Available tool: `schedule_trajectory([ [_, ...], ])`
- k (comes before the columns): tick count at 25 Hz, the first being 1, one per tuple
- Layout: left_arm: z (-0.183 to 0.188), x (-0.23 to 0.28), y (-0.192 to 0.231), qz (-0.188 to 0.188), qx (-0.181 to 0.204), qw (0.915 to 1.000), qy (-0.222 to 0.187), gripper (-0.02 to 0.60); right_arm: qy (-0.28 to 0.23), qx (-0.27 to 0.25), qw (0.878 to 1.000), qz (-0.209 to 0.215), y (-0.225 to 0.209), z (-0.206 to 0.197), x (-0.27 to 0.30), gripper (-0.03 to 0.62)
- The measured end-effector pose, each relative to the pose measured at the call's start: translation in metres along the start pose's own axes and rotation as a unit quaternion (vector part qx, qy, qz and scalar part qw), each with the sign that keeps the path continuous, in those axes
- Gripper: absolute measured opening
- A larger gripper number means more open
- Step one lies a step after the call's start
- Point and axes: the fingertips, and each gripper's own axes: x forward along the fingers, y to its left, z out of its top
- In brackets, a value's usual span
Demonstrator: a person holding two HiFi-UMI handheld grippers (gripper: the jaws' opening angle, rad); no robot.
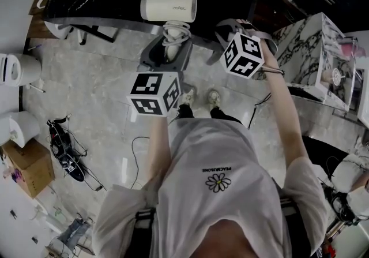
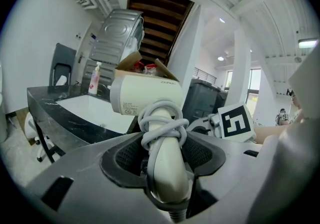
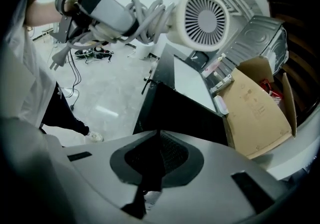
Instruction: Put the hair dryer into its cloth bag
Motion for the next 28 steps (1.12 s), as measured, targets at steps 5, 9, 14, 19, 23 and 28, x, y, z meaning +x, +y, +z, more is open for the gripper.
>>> schedule_trajectory([
  [5,-0.003,0.001,-0.006,-0.004,0.02,0.9997,0.015,0.241,-0.026,0.029,0.999,-0.038,-0.026,0.007,-0.016,0.018],
  [9,-0.011,0.004,-0.013,-0.016,0.015,0.9993,0.031,0.241,-0.043,0.052,0.995,-0.069,-0.051,0.008,-0.027,0.018],
  [14,-0.033,0.006,-0.025,-0.037,0.014,0.9971,0.064,0.241,-0.065,0.088,0.99,-0.093,-0.072,0.012,-0.038,0.018],
  [19,-0.07,0.012,-0.042,-0.064,0.007,0.9911,0.117,0.241,-0.072,0.09,0.986,-0.116,-0.081,0.015,-0.044,0.018],
  [23,-0.094,0.02,-0.056,-0.096,-0.028,0.9813,0.164,0.241,-0.086,0.079,0.984,-0.138,-0.085,0.023,-0.053,0.018],
  [28,-0.096,0.033,-0.057,-0.119,-0.043,0.9727,0.195,0.241,-0.103,0.066,0.98,-0.156,-0.082,0.03,-0.065,0.018],
])
